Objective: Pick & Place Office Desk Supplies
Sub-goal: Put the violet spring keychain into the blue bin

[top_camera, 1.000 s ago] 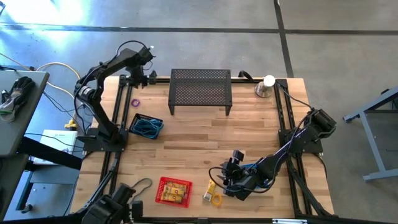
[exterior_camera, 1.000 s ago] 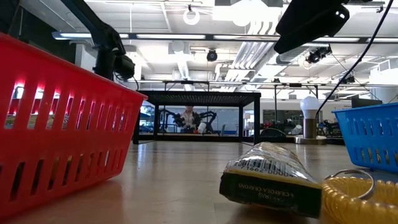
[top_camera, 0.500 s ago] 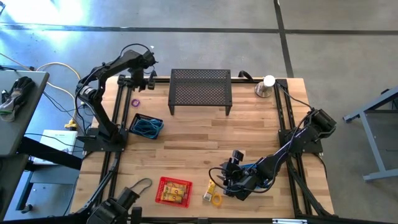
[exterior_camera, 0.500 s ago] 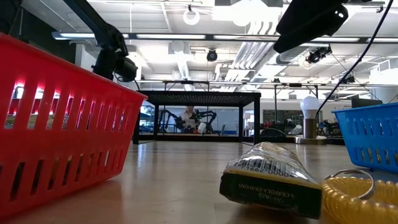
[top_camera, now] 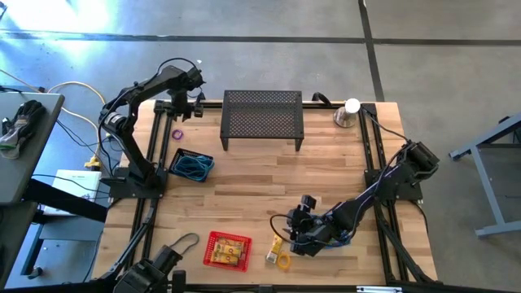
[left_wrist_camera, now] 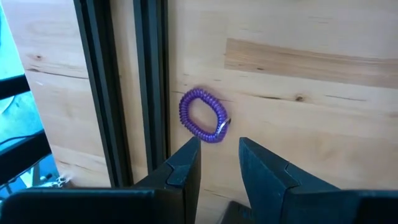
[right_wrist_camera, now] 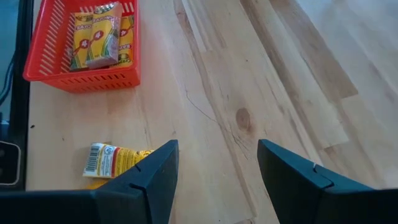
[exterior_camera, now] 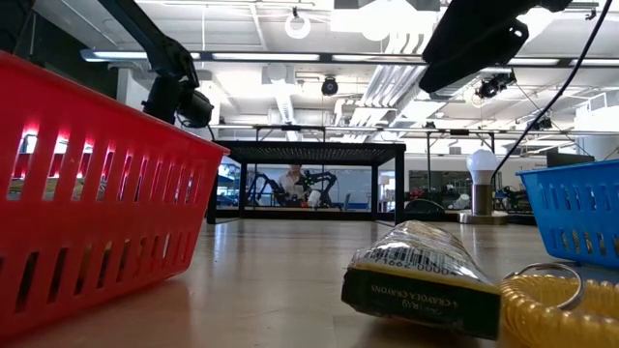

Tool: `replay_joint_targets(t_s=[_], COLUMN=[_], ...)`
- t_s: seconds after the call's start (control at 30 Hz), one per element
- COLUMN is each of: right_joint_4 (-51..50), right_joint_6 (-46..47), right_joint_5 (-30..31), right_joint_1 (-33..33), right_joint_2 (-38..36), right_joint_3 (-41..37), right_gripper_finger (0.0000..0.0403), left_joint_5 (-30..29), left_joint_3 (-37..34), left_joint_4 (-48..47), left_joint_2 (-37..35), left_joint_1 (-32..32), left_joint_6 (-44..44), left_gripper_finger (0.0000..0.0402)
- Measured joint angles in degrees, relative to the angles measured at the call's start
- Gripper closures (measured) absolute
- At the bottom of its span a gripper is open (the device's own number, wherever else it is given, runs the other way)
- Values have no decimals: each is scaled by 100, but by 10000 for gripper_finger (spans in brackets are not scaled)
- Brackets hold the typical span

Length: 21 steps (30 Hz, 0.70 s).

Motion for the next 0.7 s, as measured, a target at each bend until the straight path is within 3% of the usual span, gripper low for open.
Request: replay_joint_targets(t_s=[0.57, 0.7], right_joint_4=[130, 130], right_joint_6=[63, 66], right_joint_5=[-304, -304], right_joint_1=[-386, -281], right_joint_2=[0, 0], right_joint_3=[0, 0], right_gripper_finger=[195, 195], left_joint_5=[-204, -329], left_joint_3=[0, 0], left_joint_4=[202, 344], left_joint_2=[0, 0], left_joint_1=[-32, -167], left_joint_6=[29, 792], left_gripper_finger=[301, 301])
